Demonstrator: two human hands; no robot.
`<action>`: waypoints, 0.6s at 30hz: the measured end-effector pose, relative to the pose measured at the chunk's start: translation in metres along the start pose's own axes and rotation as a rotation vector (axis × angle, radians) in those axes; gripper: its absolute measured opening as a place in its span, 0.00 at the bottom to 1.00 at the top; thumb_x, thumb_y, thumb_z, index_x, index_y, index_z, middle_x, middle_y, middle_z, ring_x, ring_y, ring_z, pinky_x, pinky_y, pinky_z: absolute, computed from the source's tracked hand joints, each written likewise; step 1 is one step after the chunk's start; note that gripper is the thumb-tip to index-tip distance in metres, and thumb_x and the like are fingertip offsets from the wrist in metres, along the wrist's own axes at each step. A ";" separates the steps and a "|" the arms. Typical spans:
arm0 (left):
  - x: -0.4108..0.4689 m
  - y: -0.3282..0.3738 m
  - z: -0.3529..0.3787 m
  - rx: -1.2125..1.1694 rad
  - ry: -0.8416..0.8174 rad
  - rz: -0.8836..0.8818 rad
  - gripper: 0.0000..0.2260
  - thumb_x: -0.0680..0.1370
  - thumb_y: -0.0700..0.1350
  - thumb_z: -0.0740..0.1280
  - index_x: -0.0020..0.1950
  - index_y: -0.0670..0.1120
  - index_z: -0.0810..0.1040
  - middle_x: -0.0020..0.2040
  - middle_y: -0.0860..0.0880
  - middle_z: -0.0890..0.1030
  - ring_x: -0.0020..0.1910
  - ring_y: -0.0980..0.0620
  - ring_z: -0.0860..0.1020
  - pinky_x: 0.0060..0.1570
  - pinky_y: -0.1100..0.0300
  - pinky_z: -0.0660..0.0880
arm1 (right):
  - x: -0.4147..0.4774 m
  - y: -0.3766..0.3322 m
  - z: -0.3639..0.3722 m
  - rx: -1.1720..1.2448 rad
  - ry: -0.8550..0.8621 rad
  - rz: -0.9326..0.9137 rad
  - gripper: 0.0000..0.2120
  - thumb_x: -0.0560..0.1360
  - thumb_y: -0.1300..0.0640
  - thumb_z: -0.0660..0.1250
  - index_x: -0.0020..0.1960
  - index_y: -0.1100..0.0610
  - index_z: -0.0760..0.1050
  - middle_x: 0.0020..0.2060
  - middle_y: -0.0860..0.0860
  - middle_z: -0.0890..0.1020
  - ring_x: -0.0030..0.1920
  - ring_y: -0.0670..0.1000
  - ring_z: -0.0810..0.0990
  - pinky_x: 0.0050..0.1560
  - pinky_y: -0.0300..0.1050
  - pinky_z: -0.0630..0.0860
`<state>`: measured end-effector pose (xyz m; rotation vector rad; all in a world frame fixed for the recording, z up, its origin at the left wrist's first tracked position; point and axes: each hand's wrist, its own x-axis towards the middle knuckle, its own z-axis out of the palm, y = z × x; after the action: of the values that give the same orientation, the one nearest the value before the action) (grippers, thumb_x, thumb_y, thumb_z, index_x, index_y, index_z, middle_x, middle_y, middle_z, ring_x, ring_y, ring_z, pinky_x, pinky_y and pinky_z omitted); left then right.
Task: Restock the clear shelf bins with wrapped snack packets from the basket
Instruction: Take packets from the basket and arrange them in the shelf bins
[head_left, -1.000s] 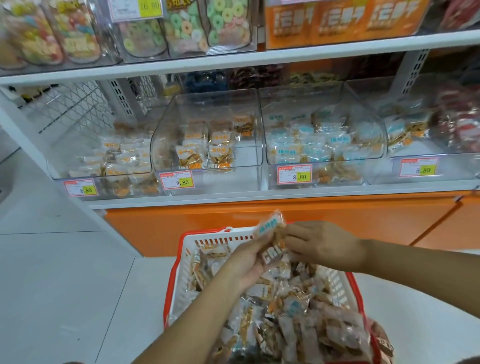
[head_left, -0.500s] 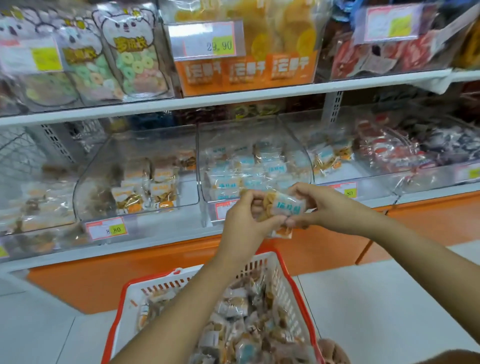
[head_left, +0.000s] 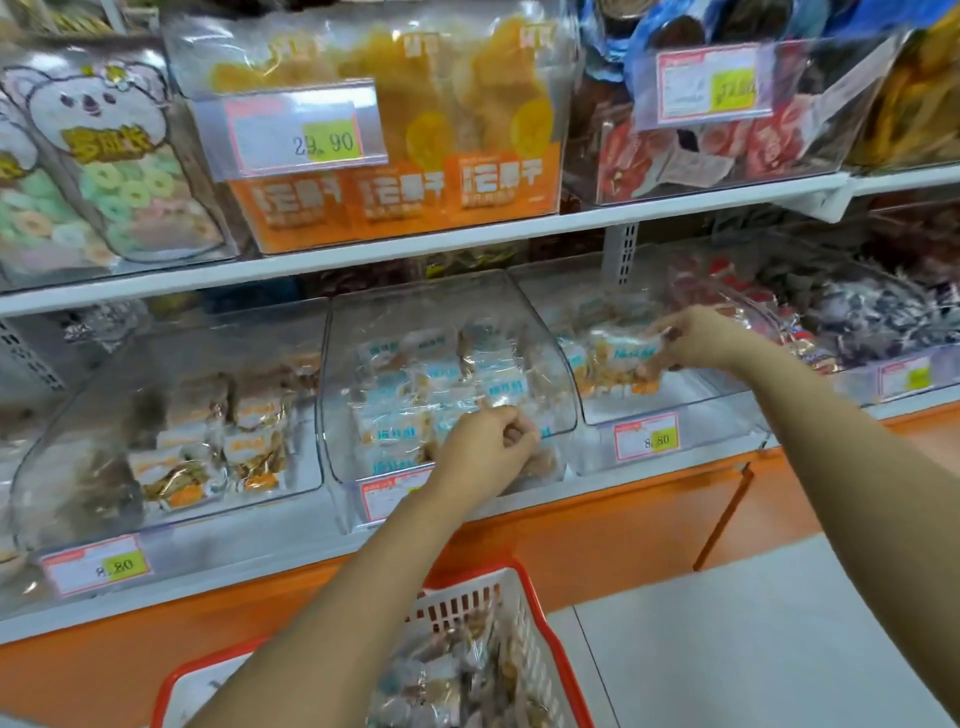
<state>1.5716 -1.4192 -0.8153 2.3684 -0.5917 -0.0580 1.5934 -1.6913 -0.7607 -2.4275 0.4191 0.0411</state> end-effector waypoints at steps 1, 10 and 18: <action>0.001 -0.002 0.001 0.013 -0.008 0.008 0.07 0.79 0.48 0.63 0.50 0.49 0.80 0.43 0.54 0.81 0.42 0.58 0.77 0.41 0.66 0.73 | 0.010 0.000 0.009 0.007 -0.087 0.010 0.18 0.66 0.65 0.78 0.54 0.58 0.78 0.41 0.52 0.81 0.42 0.53 0.79 0.48 0.45 0.78; 0.001 -0.014 0.002 0.104 0.047 0.172 0.09 0.81 0.48 0.61 0.56 0.52 0.80 0.49 0.59 0.79 0.44 0.63 0.72 0.40 0.78 0.65 | 0.058 -0.017 0.071 -0.026 0.004 0.107 0.18 0.68 0.55 0.78 0.36 0.59 0.69 0.30 0.53 0.77 0.34 0.51 0.75 0.43 0.43 0.72; -0.019 -0.012 -0.003 -0.132 0.145 0.164 0.10 0.80 0.42 0.64 0.59 0.50 0.79 0.55 0.56 0.79 0.51 0.65 0.74 0.52 0.77 0.68 | 0.036 -0.026 0.080 -0.173 0.036 0.134 0.19 0.76 0.55 0.68 0.61 0.64 0.71 0.56 0.60 0.78 0.51 0.57 0.76 0.51 0.47 0.74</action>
<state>1.5598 -1.4006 -0.8227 2.1680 -0.6874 0.1424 1.6423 -1.6326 -0.8121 -2.5695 0.6176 0.0952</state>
